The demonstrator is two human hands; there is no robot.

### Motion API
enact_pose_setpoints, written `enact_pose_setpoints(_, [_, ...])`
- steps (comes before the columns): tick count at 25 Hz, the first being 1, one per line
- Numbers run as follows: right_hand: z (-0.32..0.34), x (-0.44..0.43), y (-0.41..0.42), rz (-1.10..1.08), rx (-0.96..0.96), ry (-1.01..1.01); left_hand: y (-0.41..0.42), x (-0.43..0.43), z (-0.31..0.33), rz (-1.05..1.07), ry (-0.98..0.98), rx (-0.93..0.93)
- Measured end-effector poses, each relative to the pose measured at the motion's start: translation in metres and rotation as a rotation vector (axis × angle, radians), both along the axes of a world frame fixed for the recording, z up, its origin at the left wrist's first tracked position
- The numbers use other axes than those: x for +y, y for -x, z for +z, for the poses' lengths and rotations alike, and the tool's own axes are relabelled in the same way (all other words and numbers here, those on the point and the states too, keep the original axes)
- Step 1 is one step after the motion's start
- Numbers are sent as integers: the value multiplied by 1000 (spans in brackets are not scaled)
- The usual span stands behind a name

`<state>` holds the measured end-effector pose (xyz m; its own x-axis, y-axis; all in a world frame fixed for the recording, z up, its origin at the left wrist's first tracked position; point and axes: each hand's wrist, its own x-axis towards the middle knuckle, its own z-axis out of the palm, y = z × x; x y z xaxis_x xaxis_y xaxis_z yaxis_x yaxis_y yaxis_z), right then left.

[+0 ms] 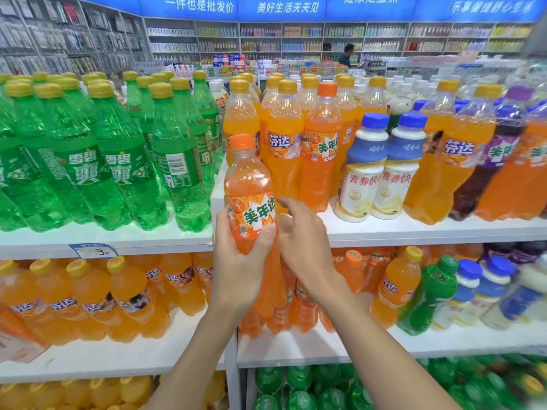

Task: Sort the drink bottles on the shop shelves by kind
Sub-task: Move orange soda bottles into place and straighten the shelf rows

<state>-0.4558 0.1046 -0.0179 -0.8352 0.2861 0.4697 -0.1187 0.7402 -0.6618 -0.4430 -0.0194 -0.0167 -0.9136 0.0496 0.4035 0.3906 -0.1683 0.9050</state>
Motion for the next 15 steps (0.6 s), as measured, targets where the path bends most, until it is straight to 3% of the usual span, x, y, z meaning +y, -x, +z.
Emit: enact_pose_setpoints(15, [-71, 80, -108, -184, -94, -175, -48, 38, -41, -76, 136, -39])
